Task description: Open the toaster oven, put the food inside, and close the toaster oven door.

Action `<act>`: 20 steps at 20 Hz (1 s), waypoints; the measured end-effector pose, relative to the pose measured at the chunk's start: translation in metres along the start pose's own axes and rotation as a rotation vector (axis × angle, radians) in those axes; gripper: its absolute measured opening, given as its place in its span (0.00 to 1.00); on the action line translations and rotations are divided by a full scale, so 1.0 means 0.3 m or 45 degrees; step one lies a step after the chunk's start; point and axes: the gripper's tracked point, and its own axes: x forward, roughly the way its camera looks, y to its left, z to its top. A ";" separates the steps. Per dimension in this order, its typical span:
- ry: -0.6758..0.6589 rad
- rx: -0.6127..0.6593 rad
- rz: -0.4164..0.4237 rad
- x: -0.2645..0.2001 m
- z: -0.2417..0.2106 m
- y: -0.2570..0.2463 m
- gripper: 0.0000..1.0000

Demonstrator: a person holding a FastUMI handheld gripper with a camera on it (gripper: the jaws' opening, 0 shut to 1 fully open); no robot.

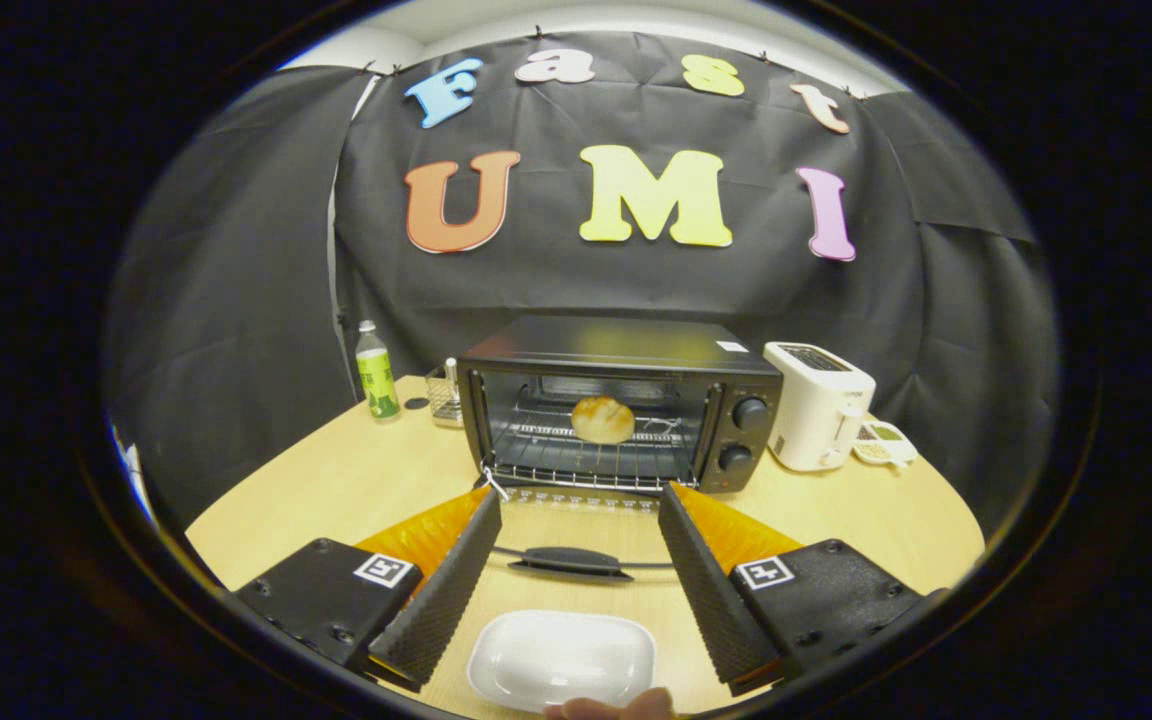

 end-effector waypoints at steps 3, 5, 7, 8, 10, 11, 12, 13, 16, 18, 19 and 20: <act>0.070 0.023 -0.017 0.007 -0.108 -0.006 1.00; 0.145 0.033 -0.024 0.039 -0.184 -0.006 1.00; 0.222 0.047 -0.027 0.074 -0.258 -0.004 1.00; 0.253 0.056 -0.025 0.089 -0.292 -0.003 1.00; 0.298 0.062 -0.028 0.118 -0.336 -0.002 1.00; 0.315 0.060 -0.034 0.134 -0.351 -0.004 1.00; 0.333 0.056 -0.038 0.151 -0.365 -0.005 1.00; 0.353 0.048 -0.038 0.169 -0.378 -0.003 1.00; 0.396 0.010 -0.068 0.208 -0.399 -0.019 1.00; 0.453 -0.023 -0.099 0.230 -0.416 -0.027 1.00; 0.475 -0.023 -0.097 0.247 -0.419 -0.018 1.00; 0.494 -0.017 -0.101 0.260 -0.420 -0.018 1.00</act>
